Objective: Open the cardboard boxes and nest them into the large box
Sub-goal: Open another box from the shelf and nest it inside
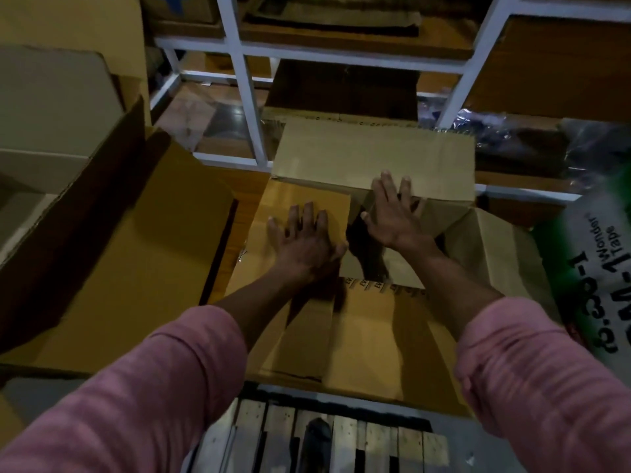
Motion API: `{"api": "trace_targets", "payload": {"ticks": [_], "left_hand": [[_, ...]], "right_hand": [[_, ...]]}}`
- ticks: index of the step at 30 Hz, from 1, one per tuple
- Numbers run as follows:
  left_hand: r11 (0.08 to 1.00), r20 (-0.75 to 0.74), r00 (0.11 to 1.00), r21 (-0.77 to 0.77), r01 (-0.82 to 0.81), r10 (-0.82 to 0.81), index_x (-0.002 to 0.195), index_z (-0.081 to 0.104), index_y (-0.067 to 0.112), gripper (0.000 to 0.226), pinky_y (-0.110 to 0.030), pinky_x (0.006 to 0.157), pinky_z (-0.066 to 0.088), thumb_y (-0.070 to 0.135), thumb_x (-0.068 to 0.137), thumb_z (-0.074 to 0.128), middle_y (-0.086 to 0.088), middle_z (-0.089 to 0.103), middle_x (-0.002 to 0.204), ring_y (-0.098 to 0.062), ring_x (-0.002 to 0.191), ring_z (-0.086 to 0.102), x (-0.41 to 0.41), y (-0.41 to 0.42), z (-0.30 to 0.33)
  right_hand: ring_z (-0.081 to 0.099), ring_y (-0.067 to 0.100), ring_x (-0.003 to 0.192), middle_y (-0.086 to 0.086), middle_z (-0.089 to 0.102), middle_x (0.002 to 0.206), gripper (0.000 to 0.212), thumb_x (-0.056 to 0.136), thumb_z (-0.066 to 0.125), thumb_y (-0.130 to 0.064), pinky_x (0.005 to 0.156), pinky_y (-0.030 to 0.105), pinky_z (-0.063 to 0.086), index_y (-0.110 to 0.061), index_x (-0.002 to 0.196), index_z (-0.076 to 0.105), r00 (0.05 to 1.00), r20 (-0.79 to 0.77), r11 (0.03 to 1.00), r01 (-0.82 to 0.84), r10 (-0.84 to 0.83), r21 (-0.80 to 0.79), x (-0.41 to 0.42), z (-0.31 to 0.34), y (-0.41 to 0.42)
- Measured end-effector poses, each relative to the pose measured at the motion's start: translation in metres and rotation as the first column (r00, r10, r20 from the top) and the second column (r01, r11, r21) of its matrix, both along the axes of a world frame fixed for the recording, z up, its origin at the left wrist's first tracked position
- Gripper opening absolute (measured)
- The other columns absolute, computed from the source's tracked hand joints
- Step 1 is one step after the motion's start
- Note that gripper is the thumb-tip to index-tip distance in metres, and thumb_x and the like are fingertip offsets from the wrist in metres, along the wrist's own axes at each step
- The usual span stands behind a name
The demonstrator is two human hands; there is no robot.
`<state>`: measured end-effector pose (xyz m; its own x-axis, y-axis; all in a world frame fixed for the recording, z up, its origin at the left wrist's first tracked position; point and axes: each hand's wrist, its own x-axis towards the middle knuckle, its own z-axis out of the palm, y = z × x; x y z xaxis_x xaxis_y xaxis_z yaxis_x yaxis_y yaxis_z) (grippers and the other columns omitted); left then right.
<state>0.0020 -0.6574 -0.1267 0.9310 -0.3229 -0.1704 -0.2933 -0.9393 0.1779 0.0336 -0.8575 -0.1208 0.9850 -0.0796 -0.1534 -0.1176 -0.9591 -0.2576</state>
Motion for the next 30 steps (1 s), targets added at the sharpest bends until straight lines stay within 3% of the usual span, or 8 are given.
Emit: {"api": "trace_targets", "payload": {"ticks": [6,9,13,15,18,20,25,30], "left_hand": [[0.996,-0.029,0.997,0.052,0.067,-0.065,0.159,-0.009,0.025,0.103,-0.072,0.114,-0.01,0.059,0.089,0.059,-0.007,-0.017,0.168,-0.035,0.153,-0.019,-0.013,-0.024,0.026],[0.972,-0.066,0.989,0.182,0.146,-0.136,0.16,-0.006,0.024,0.102,-0.072,0.112,-0.012,0.051,0.09,0.063,-0.009,-0.017,0.168,-0.038,0.152,-0.021,-0.008,-0.026,0.042],[0.795,0.027,0.853,0.379,0.473,-0.521,0.152,0.035,0.019,0.067,-0.062,0.119,0.012,0.038,0.094,0.064,-0.015,0.034,0.158,-0.036,0.151,0.02,-0.006,-0.019,0.081],[0.658,-0.029,0.745,0.448,0.606,-0.666,0.144,0.047,0.02,0.054,-0.043,0.095,0.05,0.022,0.094,0.067,-0.009,0.059,0.131,-0.026,0.118,0.058,-0.016,-0.016,0.112],[0.554,-0.043,0.729,0.621,0.555,-0.683,0.129,0.058,0.017,0.035,-0.03,0.064,0.051,0.017,0.095,0.065,-0.001,0.06,0.094,-0.015,0.075,0.059,-0.03,-0.009,0.148],[0.551,-0.021,0.803,0.717,0.427,-0.596,0.121,0.062,0.02,0.029,-0.037,0.08,0.057,0.022,0.093,0.067,0.0,0.061,0.09,-0.016,0.076,0.061,-0.036,0.003,0.161],[0.672,-0.056,0.933,0.679,0.296,-0.355,0.127,0.059,0.019,0.03,-0.043,0.077,0.05,0.03,0.099,0.059,-0.002,0.061,0.097,-0.017,0.078,0.058,-0.052,0.045,0.158],[0.861,-0.114,0.98,0.469,0.198,-0.163,0.152,0.033,0.025,0.069,-0.078,0.105,0.021,0.067,0.098,0.036,-0.009,0.044,0.15,-0.035,0.137,0.042,-0.059,0.097,0.102]], "right_hand": [[0.011,0.039,0.153,0.013,0.019,0.165,0.058,0.097,0.059,-0.021,0.122,0.059,0.016,-0.017,0.15,0.035,0.993,0.102,0.997,0.059,-0.065,0.059,-0.038,0.012,0.023],[0.048,0.038,0.128,0.015,0.058,0.132,0.033,0.097,0.054,-0.025,0.107,0.051,0.037,-0.017,0.129,0.055,0.998,0.029,0.993,0.056,-0.059,0.1,-0.086,0.023,0.052],[0.057,0.033,0.112,0.011,0.064,0.12,0.033,0.102,0.049,-0.028,0.092,0.045,0.048,-0.016,0.132,0.052,0.992,0.121,0.974,-0.068,0.042,0.215,-0.142,0.025,0.08],[0.062,0.031,0.106,0.009,0.066,0.117,0.034,0.099,0.052,-0.028,0.087,0.045,0.053,-0.017,0.131,0.053,0.988,0.11,0.967,-0.133,0.112,0.215,-0.152,0.024,0.085],[0.053,0.033,0.125,0.009,0.059,0.132,0.039,0.1,0.045,-0.041,0.103,0.05,0.043,-0.019,0.13,0.055,0.986,-0.012,0.984,-0.166,0.167,0.058,-0.161,0.017,0.09],[0.04,0.036,0.138,0.009,0.048,0.147,0.049,0.101,0.038,-0.05,0.111,0.057,0.03,-0.021,0.139,0.049,0.985,-0.098,0.99,-0.143,0.142,-0.002,-0.165,0.009,0.092],[0.038,0.033,0.14,0.007,0.047,0.149,0.053,0.1,0.036,-0.056,0.113,0.064,0.023,-0.024,0.142,0.046,0.993,-0.105,0.998,-0.05,0.045,-0.04,-0.17,0.001,0.09],[0.03,0.032,0.146,0.008,0.041,0.155,0.06,0.102,0.032,-0.058,0.118,0.066,0.012,-0.023,0.149,0.04,0.994,-0.111,1.0,-0.019,0.018,-0.01,-0.17,0.01,0.089]]}}
